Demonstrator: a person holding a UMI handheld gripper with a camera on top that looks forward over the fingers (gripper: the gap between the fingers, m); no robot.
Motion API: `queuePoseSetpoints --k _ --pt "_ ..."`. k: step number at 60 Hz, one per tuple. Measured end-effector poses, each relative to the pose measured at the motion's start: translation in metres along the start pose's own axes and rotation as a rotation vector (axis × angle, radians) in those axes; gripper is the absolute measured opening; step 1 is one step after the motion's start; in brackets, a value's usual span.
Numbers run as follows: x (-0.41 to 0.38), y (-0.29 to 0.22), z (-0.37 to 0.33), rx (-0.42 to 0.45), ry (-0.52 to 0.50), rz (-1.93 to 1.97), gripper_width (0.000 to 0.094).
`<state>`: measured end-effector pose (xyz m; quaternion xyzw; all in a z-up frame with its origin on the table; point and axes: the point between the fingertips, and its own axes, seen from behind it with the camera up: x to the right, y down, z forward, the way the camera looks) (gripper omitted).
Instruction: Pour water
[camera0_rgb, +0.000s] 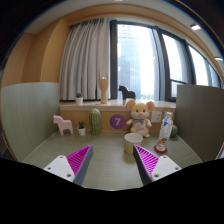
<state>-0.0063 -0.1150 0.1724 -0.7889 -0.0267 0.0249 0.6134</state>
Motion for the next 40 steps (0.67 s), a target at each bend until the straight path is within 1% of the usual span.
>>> queuePoseSetpoints --k 8,24,36,40 --pt "-0.038 -0.018 -0.027 0.027 -0.063 -0.012 0.0823" --pt "-0.086 -0.042 -0.071 0.062 -0.145 -0.024 0.0823" --pt "-0.096 -0.057 -0.085 0.100 -0.150 -0.023 0.0821" --pt "-0.094 -0.055 -0.084 0.095 -0.139 -0.031 0.0819"
